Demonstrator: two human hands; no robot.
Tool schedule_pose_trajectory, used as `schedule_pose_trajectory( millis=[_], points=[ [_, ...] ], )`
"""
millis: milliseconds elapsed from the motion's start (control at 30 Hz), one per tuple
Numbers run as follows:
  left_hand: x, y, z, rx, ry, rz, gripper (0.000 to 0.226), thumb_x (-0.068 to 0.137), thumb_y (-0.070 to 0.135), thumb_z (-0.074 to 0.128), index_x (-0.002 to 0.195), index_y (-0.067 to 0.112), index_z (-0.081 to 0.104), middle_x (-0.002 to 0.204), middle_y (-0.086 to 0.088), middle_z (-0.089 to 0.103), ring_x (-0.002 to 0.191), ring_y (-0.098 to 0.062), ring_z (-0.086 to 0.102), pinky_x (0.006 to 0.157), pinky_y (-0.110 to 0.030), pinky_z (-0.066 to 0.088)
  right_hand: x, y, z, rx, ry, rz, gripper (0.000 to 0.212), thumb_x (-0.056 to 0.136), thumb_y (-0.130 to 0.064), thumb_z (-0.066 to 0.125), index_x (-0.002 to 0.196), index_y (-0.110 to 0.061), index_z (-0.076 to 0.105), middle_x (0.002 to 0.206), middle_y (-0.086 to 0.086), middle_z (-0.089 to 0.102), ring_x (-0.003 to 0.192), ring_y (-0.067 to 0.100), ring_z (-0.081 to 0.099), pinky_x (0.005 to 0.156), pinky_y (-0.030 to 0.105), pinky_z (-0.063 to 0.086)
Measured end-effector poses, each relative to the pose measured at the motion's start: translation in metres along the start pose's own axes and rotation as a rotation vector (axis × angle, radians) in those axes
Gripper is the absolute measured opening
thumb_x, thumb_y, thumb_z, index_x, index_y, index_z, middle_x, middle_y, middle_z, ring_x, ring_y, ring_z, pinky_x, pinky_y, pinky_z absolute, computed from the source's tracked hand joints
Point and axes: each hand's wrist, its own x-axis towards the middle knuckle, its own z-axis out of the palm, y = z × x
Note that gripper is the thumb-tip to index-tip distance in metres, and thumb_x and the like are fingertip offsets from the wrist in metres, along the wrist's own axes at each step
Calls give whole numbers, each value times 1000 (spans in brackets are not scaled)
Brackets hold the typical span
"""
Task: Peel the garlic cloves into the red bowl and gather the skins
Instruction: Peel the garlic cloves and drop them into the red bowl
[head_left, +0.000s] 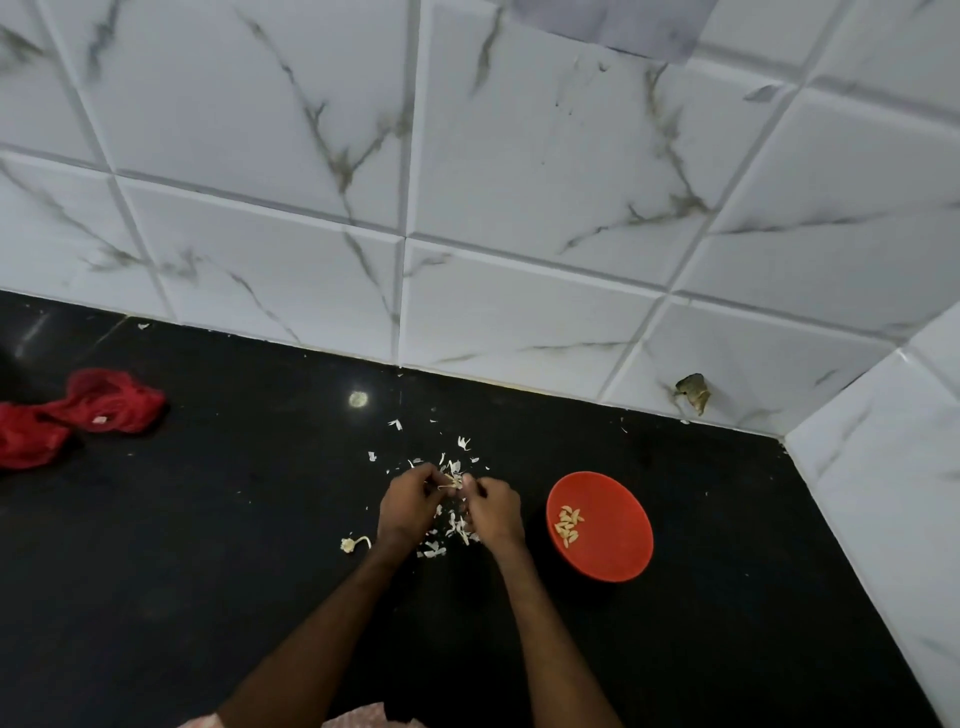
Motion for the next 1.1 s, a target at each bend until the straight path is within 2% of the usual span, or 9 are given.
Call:
schedule_pose_trajectory(
  millis=[133, 300, 367, 467, 667, 833, 933, 1000, 1100],
  points=[
    [2, 6, 1, -58, 68, 49, 18, 80, 16, 79, 74, 26, 66, 74, 11, 68, 70, -3, 64, 66, -32, 53, 3, -15, 4, 72, 19, 24, 15, 96, -14, 61, 90, -9, 73, 80, 8, 74, 63, 15, 71, 62, 36, 63],
    [2, 12, -2, -5, 1, 142, 27, 81, 8, 78, 73, 30, 64, 75, 7, 69, 70, -4, 64, 67, -30, 54, 0, -17, 2, 59, 76, 27, 13, 92, -9, 61, 89, -11, 73, 82, 3, 73, 69, 16, 73, 64, 37, 63],
    [2, 14, 0, 4, -15, 174, 31, 81, 3, 75, 75, 32, 66, 75, 11, 68, 71, -1, 63, 68, -25, 52, -2, -18, 1, 40, 108, 17, 13, 90, -9, 62, 86, -12, 74, 78, -1, 71, 69, 15, 72, 65, 40, 63],
    [2, 14, 0, -17, -17, 197, 24, 81, -3, 71, 83, 20, 74, 79, 13, 69, 78, 1, 64, 68, -13, 48, -3, -21, -1, 58, 124, 24, 13, 89, -10, 63, 84, -14, 75, 76, -1, 72, 66, 15, 72, 63, 40, 63],
    [8, 7, -4, 16, -33, 311, 46, 82, -7, 66, 72, 38, 64, 75, 13, 69, 74, -8, 67, 68, -34, 55, -4, -26, -5, 130, 91, 86, 15, 94, -14, 62, 84, -12, 72, 75, 3, 72, 64, 15, 72, 59, 31, 62],
    [8, 18, 1, -106, -41, 150, 24, 91, -2, 62, 91, 21, 69, 84, 6, 72, 78, -7, 69, 71, -31, 58, -2, -30, -5, 126, 175, 76, 14, 92, -16, 65, 86, -6, 73, 73, 1, 71, 56, 11, 70, 49, 22, 55],
    [12, 25, 7, -219, -83, -14, 8, 99, 14, 58, 96, 15, 65, 85, 0, 71, 68, -9, 69, 61, -33, 58, -1, -34, -2, 118, 203, 60, 13, 90, -17, 66, 86, -7, 74, 74, 0, 71, 61, 10, 70, 57, 29, 60],
    [12, 29, 8, -236, -66, -55, 8, 98, 10, 59, 95, 6, 65, 81, -3, 69, 59, -2, 66, 51, -21, 52, -1, -35, 0, 101, 182, 50, 14, 88, -19, 66, 86, -10, 76, 76, -1, 72, 66, 10, 70, 65, 35, 62],
    [12, 28, 6, -202, -2, -45, 3, 92, 0, 64, 89, 1, 66, 78, -1, 69, 63, 6, 64, 54, -12, 48, 2, -34, 1, 101, 138, 34, 13, 88, -17, 67, 83, -12, 77, 74, -1, 74, 64, 11, 72, 65, 38, 62]
  ],
)
